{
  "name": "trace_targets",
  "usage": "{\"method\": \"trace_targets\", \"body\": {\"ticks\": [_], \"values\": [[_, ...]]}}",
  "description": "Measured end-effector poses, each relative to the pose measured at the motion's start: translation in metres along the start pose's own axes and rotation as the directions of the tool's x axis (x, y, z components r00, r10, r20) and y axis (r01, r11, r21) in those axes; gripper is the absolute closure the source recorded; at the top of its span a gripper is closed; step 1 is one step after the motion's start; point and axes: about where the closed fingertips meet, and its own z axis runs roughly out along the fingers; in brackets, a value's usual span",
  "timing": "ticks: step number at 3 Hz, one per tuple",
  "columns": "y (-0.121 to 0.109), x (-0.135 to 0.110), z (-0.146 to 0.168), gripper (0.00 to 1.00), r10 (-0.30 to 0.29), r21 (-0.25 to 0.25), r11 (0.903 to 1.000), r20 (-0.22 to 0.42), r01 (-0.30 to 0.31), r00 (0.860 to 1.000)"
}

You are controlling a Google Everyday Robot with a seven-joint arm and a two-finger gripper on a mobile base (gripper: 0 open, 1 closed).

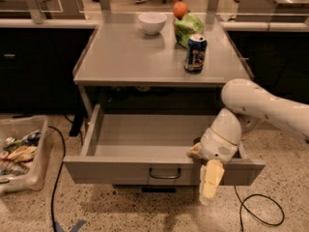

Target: Open top drawer

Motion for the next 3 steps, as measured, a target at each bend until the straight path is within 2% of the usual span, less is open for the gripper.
{"method": "trace_targets", "body": {"ticks": [1,2,3], "values": [[0.015,0.016,-0.001,0.00,0.018,-0.061,0.9980,0.027,-0.016,0.999],[0.048,0.029,-0.011,0.00,0.013,-0.160,0.9870,0.035,-0.007,0.999],[0.048,0.029,-0.011,0.00,0.013,-0.160,0.9870,0.035,-0.007,0.999]]}}
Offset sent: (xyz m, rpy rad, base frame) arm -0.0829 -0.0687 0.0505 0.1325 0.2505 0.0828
